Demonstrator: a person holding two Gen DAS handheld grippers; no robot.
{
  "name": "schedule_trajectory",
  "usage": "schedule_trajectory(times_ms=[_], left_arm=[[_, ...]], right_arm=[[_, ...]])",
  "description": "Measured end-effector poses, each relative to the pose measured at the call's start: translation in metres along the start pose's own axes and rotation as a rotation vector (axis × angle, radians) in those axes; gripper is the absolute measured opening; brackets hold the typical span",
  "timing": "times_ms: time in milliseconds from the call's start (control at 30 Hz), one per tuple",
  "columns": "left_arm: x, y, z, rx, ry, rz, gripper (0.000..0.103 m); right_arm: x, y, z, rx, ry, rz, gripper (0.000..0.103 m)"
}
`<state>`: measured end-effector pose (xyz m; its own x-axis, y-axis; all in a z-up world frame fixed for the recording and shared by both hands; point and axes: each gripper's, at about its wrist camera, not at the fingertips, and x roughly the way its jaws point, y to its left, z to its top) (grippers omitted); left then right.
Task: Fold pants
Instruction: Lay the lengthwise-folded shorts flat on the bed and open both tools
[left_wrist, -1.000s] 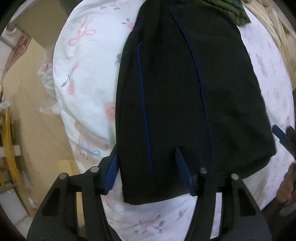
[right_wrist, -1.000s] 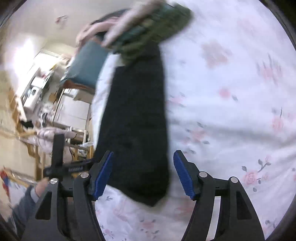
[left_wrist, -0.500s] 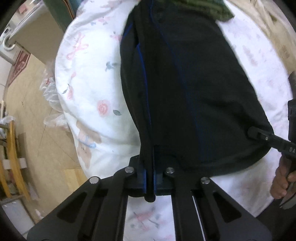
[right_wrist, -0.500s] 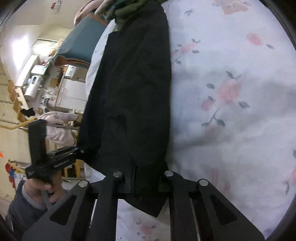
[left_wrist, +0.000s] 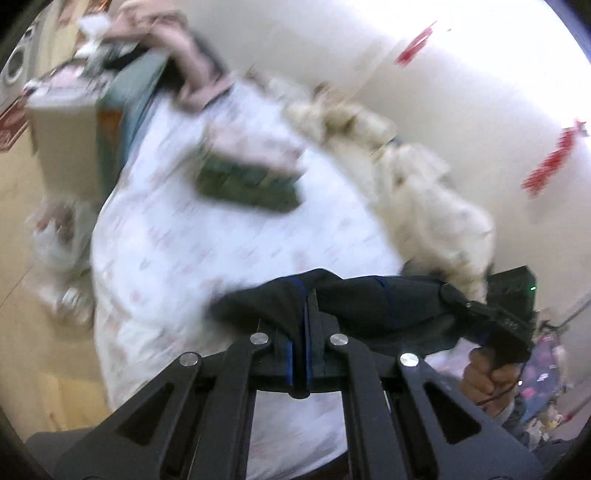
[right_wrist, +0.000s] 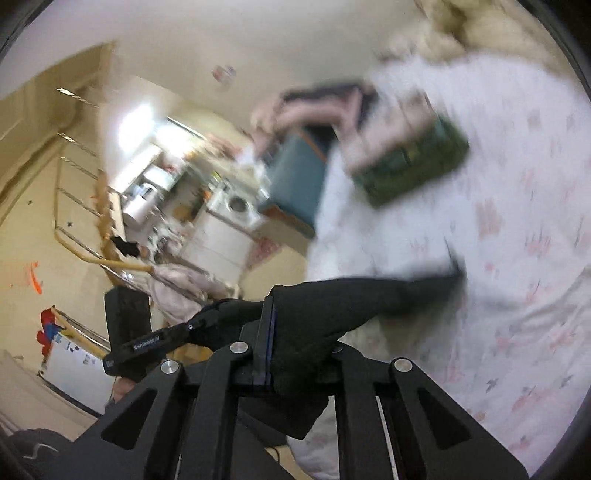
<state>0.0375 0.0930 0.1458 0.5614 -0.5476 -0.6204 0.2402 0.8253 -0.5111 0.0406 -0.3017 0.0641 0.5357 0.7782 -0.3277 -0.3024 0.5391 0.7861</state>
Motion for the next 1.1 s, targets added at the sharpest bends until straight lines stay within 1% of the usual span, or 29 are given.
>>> schedule_trajectory(times_ms=[67,100,167,200,267,333,400,433,467,567,633,700,800,833,867,900,933,967,1000,1033,1067,1100], left_arm=[[-0.014,-0.016,0.015,0.012,-0.051,-0.044,0.002],[-0.019,-0.024,0.016,0.024,-0.071,-0.055,0.002],[-0.023,-0.038,0.026,0.057,-0.107,-0.068,0.002],[-0.02,-0.04,0.03,0.065,-0.114,-0.067,0.002],[-0.013,-0.049,0.039,0.079,-0.13,-0.048,0.002],[0.0,-0.049,0.047,0.082,-0.141,-0.022,0.002],[0.009,-0.055,0.054,0.111,-0.165,0.006,0.002],[0.012,-0.055,0.059,0.124,-0.183,0.031,0.002],[0.017,-0.054,0.062,0.13,-0.194,0.035,0.002],[0.027,-0.048,0.058,0.146,-0.201,0.058,0.002],[0.034,-0.041,0.048,0.146,-0.177,0.071,0.002],[0.051,-0.029,0.033,0.137,-0.123,0.095,0.002],[0.091,-0.003,-0.005,0.118,0.001,0.163,0.002],[0.114,0.009,-0.029,0.1,0.073,0.198,0.002],[0.131,0.015,-0.047,0.097,0.13,0.23,0.002],[0.148,0.022,-0.066,0.093,0.185,0.256,0.002],[0.168,0.03,-0.087,0.09,0.256,0.285,0.002],[0.187,0.042,-0.111,0.061,0.333,0.319,0.002],[0.199,0.052,-0.131,0.024,0.394,0.335,0.002],[0.213,0.064,-0.151,-0.004,0.471,0.355,0.003],[0.221,0.072,-0.167,-0.016,0.527,0.392,0.006],[0.226,0.078,-0.179,-0.021,0.58,0.432,0.007]], right_arm=[[-0.025,0.023,0.015,-0.031,-0.049,0.001,0.01],[-0.034,0.033,0.023,-0.039,-0.066,-0.002,0.01],[-0.042,0.044,0.036,-0.051,-0.085,-0.011,0.01],[-0.051,0.042,0.039,-0.053,-0.094,-0.023,0.01],[-0.05,0.043,0.055,-0.052,-0.094,-0.041,0.01],[-0.048,0.035,0.069,-0.048,-0.091,-0.071,0.01],[-0.044,0.026,0.08,-0.042,-0.086,-0.098,0.01],[-0.041,0.022,0.086,-0.034,-0.084,-0.1,0.01],[-0.038,0.019,0.09,-0.03,-0.08,-0.101,0.01],[-0.032,0.015,0.091,-0.056,-0.072,-0.131,0.01],[-0.025,0.006,0.083,-0.059,-0.046,-0.154,0.01],[-0.017,-0.008,0.071,-0.057,-0.011,-0.186,0.01],[0.007,-0.052,0.039,-0.004,0.102,-0.27,0.01],[0.017,-0.073,0.025,0.022,0.154,-0.312,0.01],[0.029,-0.096,0.006,0.054,0.222,-0.378,0.01],[0.037,-0.116,-0.01,0.094,0.267,-0.42,0.011],[0.048,-0.143,-0.035,0.158,0.332,-0.472,0.011],[0.054,-0.159,-0.05,0.187,0.375,-0.507,0.011],[0.058,-0.174,-0.067,0.219,0.415,-0.541,0.012],[0.062,-0.192,-0.089,0.259,0.471,-0.571,0.012],[0.062,-0.2,-0.101,0.278,0.505,-0.588,0.014],[0.061,-0.206,-0.113,0.288,0.536,-0.615,0.019]])
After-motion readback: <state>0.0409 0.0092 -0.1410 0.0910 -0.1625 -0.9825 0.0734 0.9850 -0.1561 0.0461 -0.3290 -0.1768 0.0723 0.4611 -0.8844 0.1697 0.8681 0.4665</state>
